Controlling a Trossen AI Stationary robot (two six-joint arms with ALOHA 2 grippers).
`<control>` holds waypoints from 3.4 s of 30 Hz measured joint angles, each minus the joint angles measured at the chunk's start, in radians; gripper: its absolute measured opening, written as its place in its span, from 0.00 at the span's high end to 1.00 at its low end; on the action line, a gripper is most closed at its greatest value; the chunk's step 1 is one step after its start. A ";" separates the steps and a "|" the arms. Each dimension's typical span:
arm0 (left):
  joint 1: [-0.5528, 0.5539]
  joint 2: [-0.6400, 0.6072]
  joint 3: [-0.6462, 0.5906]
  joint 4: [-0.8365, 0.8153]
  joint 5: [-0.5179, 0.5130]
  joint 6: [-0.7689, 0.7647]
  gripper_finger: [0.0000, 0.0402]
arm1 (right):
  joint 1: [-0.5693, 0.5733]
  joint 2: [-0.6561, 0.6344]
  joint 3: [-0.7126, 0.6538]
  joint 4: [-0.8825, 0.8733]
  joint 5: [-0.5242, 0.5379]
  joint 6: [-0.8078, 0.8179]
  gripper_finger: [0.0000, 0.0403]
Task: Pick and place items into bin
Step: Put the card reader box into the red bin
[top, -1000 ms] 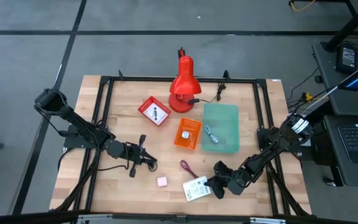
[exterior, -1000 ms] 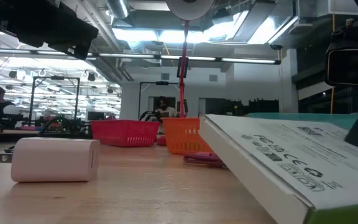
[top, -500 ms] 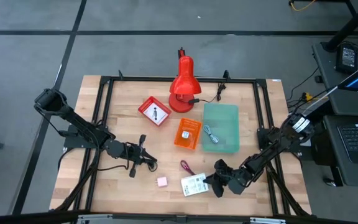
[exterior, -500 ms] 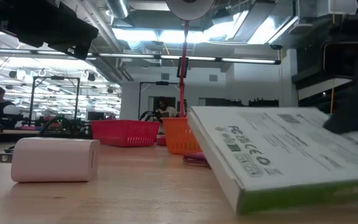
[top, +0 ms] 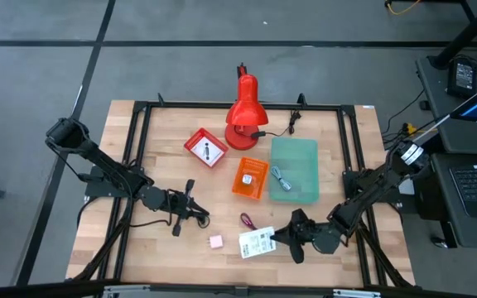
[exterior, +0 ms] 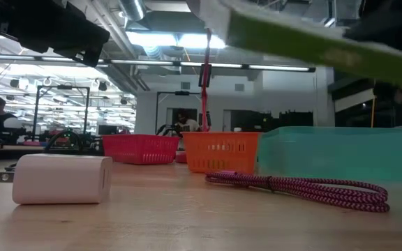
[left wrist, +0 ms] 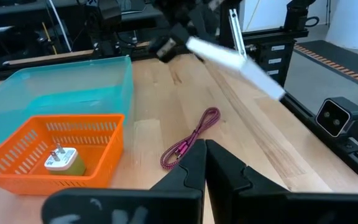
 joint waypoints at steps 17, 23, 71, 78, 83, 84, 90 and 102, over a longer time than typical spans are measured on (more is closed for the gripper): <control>0.000 0.000 0.000 0.059 0.002 -0.095 0.85 | -0.020 -0.125 0.001 -0.007 0.145 -0.357 0.95; 0.002 0.000 0.000 0.110 -0.003 -0.154 0.71 | -0.075 -0.125 0.001 -0.005 0.146 -0.440 0.95; 0.218 0.274 0.211 0.107 0.032 -0.210 0.90 | -0.284 -0.125 0.001 0.044 0.085 -0.660 0.94; 0.217 0.274 0.211 0.101 0.043 -0.200 0.90 | -0.284 -0.125 0.001 0.043 0.076 -0.660 0.82; 0.217 0.225 0.211 0.027 0.025 -0.180 0.90 | -0.277 -0.131 0.002 0.042 0.081 -0.705 0.70; 0.217 0.205 0.211 -0.005 0.021 -0.180 0.90 | -0.274 -0.136 0.002 0.043 0.081 -0.711 0.68; 0.217 0.056 0.211 -0.211 0.010 -0.192 0.90 | -0.259 -0.165 0.002 0.040 0.081 -0.735 0.63; 0.280 -0.259 0.211 -0.686 0.013 -0.278 0.90 | -0.256 -0.174 0.002 0.024 0.060 -0.841 0.92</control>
